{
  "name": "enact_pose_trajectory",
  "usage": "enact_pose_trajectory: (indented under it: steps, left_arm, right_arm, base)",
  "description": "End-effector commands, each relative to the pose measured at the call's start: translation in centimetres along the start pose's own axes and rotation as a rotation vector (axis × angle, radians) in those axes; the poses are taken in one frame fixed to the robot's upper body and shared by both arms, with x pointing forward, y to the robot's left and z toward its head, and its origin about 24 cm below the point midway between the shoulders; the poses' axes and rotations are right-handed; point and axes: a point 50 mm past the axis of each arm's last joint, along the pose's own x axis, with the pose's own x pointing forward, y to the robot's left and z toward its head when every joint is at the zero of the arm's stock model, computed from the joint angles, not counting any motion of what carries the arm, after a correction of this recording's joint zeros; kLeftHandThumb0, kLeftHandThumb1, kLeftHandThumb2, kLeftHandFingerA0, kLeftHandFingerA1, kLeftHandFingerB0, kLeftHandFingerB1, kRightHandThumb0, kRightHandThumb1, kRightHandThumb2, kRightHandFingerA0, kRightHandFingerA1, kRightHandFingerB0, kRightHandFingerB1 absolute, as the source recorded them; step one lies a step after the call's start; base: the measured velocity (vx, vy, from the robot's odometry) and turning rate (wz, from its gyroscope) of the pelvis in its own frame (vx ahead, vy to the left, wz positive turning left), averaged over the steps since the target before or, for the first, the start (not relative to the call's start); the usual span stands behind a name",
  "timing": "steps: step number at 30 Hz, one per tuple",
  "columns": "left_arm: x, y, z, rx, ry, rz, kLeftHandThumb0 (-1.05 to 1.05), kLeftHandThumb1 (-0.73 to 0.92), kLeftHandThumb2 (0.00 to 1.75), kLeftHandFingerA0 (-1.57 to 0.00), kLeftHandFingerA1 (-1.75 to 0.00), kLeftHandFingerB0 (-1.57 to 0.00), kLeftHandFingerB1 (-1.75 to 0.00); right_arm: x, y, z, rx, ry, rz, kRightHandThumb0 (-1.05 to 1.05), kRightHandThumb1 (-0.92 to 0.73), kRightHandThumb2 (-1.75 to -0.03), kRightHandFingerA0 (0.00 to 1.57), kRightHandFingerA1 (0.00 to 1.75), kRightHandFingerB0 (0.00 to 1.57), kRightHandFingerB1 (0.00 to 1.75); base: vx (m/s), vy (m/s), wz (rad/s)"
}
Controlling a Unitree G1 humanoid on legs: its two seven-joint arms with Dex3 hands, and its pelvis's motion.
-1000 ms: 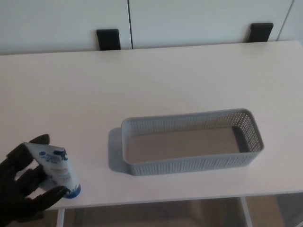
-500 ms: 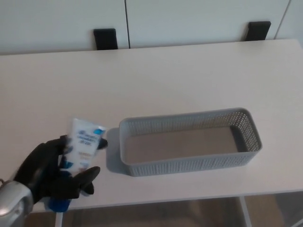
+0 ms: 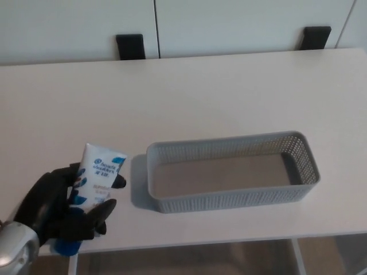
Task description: The robot walks towards a table in front, picks a shampoo with left hand and puts it in a small grey container
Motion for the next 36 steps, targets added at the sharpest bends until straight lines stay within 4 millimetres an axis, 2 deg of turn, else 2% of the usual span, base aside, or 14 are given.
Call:
enact_pose_trajectory:
  steps: [1,3,9,11,12,14,16,20,21,22,23,24,25,36]
  left_arm:
    - [-0.3,0.1,2.1,0.005,-0.076,-0.002,-0.18,0.65,0.89,-1.05,-1.4,-0.78,-0.98]
    - [-0.6,-0.6,6.6,0.112,-0.242,0.01,-0.16,0.66,0.9,-1.09,-1.35,-0.79,-0.97]
    - [-0.6,-2.6,13.4,0.219,-0.466,0.008,-0.15,0.78,0.73,-1.09,-1.35,-0.83,-0.98]
    - [-0.6,-2.8,13.8,0.223,-0.471,0.009,-0.15,0.78,0.73,-1.09,-1.35,-0.83,-0.98]
    - [-0.2,-3.8,16.2,0.308,-0.529,0.011,-0.16,0.8,0.69,-1.06,-1.29,-0.84,-0.94]
    - [-0.1,-3.9,16.6,0.319,-0.531,0.014,-0.16,0.8,0.69,-1.06,-1.29,-0.84,-0.94]
    - [2.2,-6.3,19.3,0.377,-0.554,-0.038,-0.03,0.83,0.66,-1.0,-1.28,-0.85,-0.86]
    - [3.7,-7.7,20.0,0.425,-0.542,-0.059,-0.02,0.82,0.64,-0.97,-1.21,-0.86,-0.85]
    - [4.5,-8.5,20.1,0.428,-0.518,-0.081,-0.05,0.81,0.64,-0.85,-0.65,-0.84,-0.79]
    - [4.9,-8.9,20.2,0.43,-0.507,-0.09,-0.05,0.81,0.64,-0.85,-0.65,-0.84,-0.79]
    - [5.4,-9.4,20.2,0.432,-0.507,-0.106,-0.06,0.82,0.64,-0.92,-0.88,-0.83,-0.82]
    - [6.1,-10.3,20.3,0.454,-0.484,-0.116,-0.09,0.78,0.67,-0.99,-0.8,-0.84,-0.85]
    - [6.6,-10.9,20.3,0.465,-0.466,-0.125,-0.11,0.78,0.67,-1.08,-1.09,-0.86,-0.87]
    - [8.4,-14.5,17.5,0.52,-0.354,-0.21,-0.16,0.68,0.86,-1.13,-1.14,-0.92,-0.96]
  right_arm:
    - [0.0,-0.7,-0.3,-0.002,0.021,-0.008,-0.19,-0.63,-0.58,0.69,0.45,0.54,0.39]
    - [0.0,-0.9,-0.3,-0.01,0.021,-0.004,-0.18,-0.62,-0.58,0.7,0.46,0.54,0.4]
    - [0.1,-1.0,-0.1,-0.018,0.01,0.002,-0.19,-0.64,-0.59,0.67,0.45,0.53,0.39]
    - [0.1,-1.0,0.0,-0.019,0.01,0.003,-0.19,-0.64,-0.59,0.67,0.45,0.53,0.39]
    - [0.3,-1.1,0.4,-0.034,0.002,0.004,-0.21,-0.64,-0.59,0.7,0.46,0.54,0.39]
    - [0.3,-1.1,0.5,-0.036,0.001,0.005,-0.21,-0.64,-0.59,0.7,0.46,0.54,0.39]
    - [0.3,-1.0,0.7,-0.055,-0.012,0.019,-0.21,-0.64,-0.59,0.67,0.45,0.53,0.39]
    - [0.3,-1.0,0.7,-0.052,-0.022,0.023,-0.21,-0.64,-0.59,0.66,0.45,0.54,0.4]
    - [0.3,-1.0,0.6,-0.053,-0.016,0.026,-0.21,-0.64,-0.59,0.66,0.45,0.53,0.4]
    - [0.3,-1.0,0.6,-0.054,-0.013,0.027,-0.21,-0.64,-0.59,0.66,0.45,0.53,0.4]
    - [0.3,-0.9,0.6,-0.059,-0.012,0.031,-0.21,-0.64,-0.59,0.67,0.45,0.53,0.39]
    - [0.3,-0.9,0.6,-0.058,-0.007,0.032,-0.21,-0.64,-0.59,0.67,0.44,0.53,0.39]
    - [0.3,-0.9,0.6,-0.056,-0.007,0.032,-0.21,-0.64,-0.59,0.68,0.45,0.54,0.39]
    - [0.5,-0.5,1.3,-0.057,-0.02,0.047,-0.23,-0.64,-0.59,0.67,0.45,0.54,0.39]
  base:
    - [0.0,0.0,0.0]
    - [0.0,0.0,0.0]
    - [0.0,0.0,0.0]
    - [0.0,0.0,0.0]
    - [0.0,0.0,0.0]
    - [0.0,0.0,0.0]
    - [0.0,0.0,0.0]
    - [0.0,0.0,0.0]
    - [0.0,0.0,0.0]
    - [0.0,0.0,0.0]
    - [0.0,0.0,0.0]
    - [0.0,0.0,0.0]
    - [0.0,0.0,0.0]
    - [0.0,0.0,0.0]
